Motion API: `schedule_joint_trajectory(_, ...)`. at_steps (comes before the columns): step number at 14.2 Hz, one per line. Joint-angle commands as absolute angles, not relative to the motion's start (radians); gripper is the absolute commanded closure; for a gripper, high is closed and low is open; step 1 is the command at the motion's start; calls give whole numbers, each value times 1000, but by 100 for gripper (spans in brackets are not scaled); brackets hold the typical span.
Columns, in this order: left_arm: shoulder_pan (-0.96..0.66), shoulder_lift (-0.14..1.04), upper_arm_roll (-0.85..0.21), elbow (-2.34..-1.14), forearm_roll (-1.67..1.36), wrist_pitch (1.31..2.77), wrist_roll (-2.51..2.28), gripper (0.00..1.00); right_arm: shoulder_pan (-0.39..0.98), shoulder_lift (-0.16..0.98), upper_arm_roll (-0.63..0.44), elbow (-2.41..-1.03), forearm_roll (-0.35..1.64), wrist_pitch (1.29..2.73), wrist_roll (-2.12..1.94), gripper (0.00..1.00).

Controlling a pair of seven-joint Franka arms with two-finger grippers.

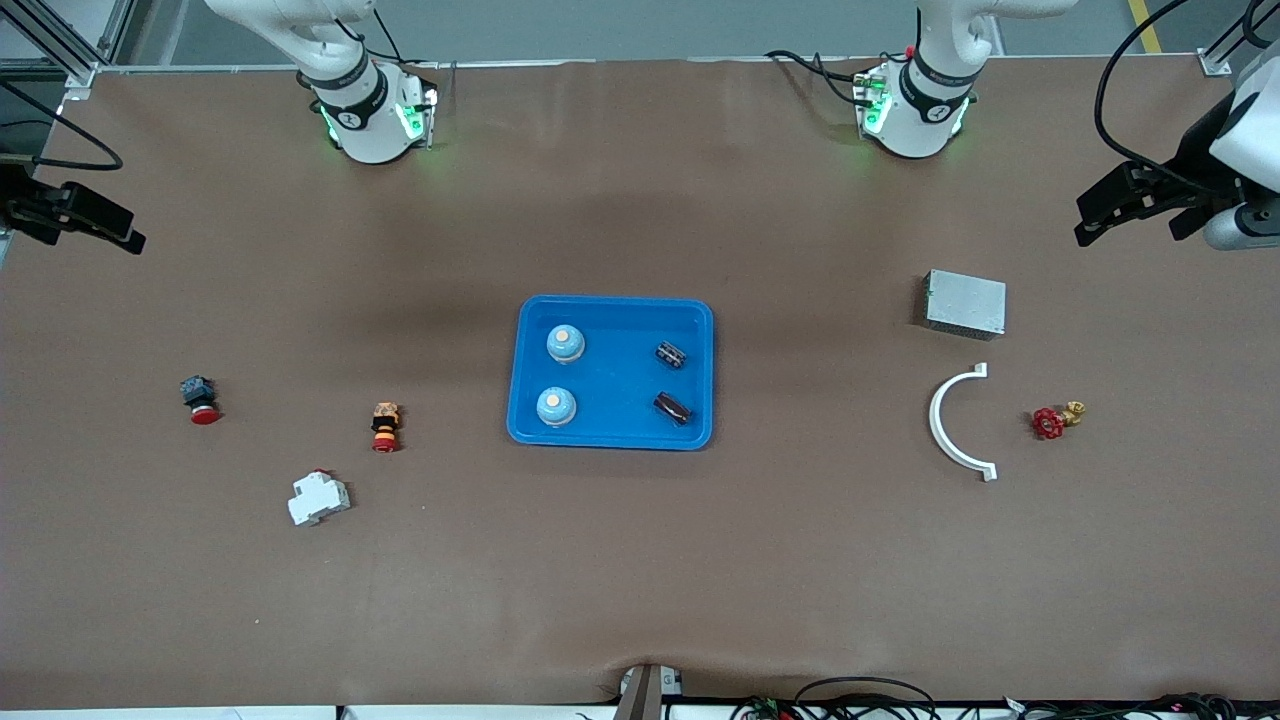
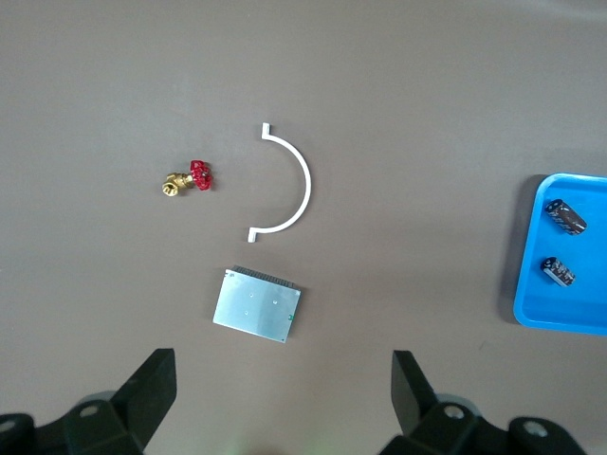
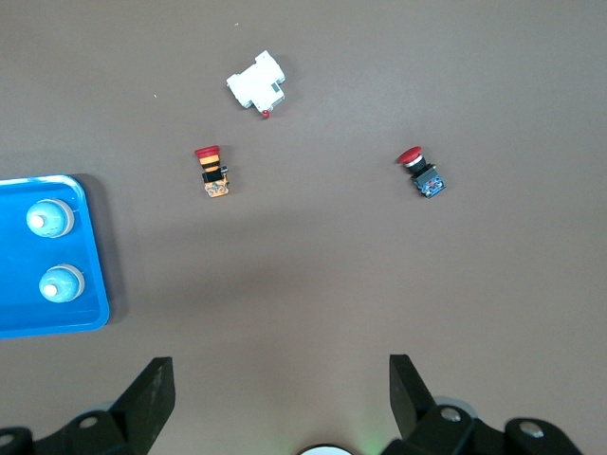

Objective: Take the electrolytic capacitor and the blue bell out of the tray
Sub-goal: 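Reach the left gripper to a capacitor and the right gripper to a bell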

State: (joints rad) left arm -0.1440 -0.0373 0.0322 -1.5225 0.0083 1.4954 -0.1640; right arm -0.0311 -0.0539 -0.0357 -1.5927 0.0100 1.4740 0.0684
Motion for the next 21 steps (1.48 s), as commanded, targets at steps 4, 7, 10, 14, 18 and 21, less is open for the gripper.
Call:
schedule_joint_trajectory(4, -135, -5, 32, -1502, 6, 1477, -155, 0, -48, -77, -26, -1611, 21, 1476, 78, 0)
schedule_joint_trajectory(7, -133, 53, 34, -1502, -5, 1482, -149, 0, -48, -77, -26, -1612, 23, 1476, 78, 0)
schedule_joint_trajectory(10, -173, 129, 5, -1502, -2, 1552, -170, 0, -48, -77, -26, -1612, 21, 1474, 78, 0)
schedule_joint_trajectory(14, -261, 207, -17, -1508, 0, 1586, -392, 0, -38, -89, -17, -1623, 23, 1473, 101, 0)
schedule_joint_trajectory(18, -327, 308, -28, -1506, -24, 1702, -665, 0, 15, -110, -14, -1727, 87, 1557, 191, 0)
schedule_joint_trajectory(21, -377, 406, -44, -1506, -86, 1830, -857, 0, 118, -161, -12, -1909, 92, 1740, 326, 0)
